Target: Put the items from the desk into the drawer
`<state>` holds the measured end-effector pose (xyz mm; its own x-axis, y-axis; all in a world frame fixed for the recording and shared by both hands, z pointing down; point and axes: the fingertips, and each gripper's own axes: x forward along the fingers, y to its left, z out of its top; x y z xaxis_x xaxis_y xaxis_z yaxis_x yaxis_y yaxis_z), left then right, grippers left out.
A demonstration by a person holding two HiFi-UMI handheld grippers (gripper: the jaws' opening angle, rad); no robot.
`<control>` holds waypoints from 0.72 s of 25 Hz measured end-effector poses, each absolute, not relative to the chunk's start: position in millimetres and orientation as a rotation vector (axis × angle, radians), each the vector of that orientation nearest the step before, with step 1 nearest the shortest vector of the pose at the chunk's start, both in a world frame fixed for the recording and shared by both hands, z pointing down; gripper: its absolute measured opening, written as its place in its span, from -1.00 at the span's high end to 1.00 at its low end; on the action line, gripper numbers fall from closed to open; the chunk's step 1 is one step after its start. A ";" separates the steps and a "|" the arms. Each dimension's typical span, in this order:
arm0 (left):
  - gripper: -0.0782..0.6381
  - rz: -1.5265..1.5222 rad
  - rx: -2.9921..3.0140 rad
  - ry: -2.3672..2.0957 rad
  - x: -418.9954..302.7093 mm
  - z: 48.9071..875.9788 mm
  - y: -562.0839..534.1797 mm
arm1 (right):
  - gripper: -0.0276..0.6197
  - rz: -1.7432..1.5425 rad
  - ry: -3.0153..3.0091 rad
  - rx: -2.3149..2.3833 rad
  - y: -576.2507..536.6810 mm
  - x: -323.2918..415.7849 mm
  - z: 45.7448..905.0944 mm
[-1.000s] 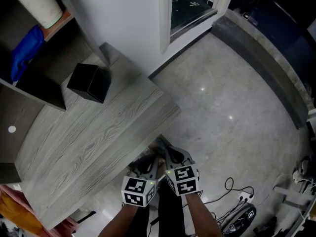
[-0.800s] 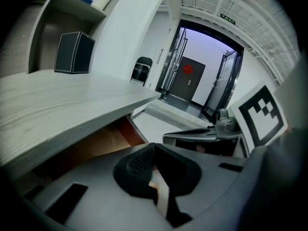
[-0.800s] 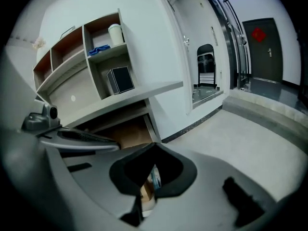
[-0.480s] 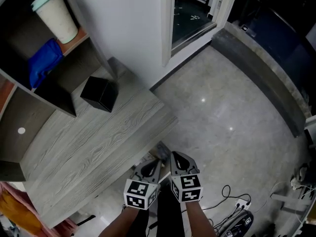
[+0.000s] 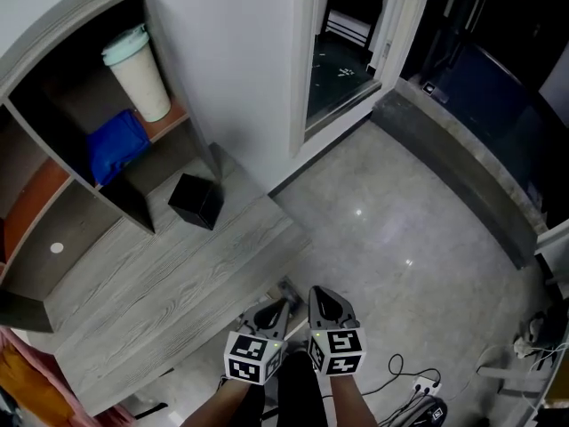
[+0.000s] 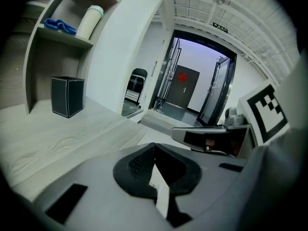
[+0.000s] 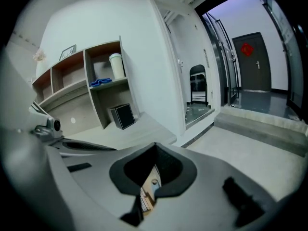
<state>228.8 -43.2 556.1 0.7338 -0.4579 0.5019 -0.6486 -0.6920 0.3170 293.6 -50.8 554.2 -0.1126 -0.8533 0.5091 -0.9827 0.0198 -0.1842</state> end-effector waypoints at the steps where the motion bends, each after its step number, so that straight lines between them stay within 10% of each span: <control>1: 0.76 0.529 2.461 -0.843 228.6 549.2 -44.5 | 0.88 0.714 -2.055 1.903 -51.4 292.8 545.7; 18: 0.76 0.397 2.544 -0.922 201.6 443.1 -53.2 | 0.88 0.476 -2.198 1.880 -58.4 254.6 431.6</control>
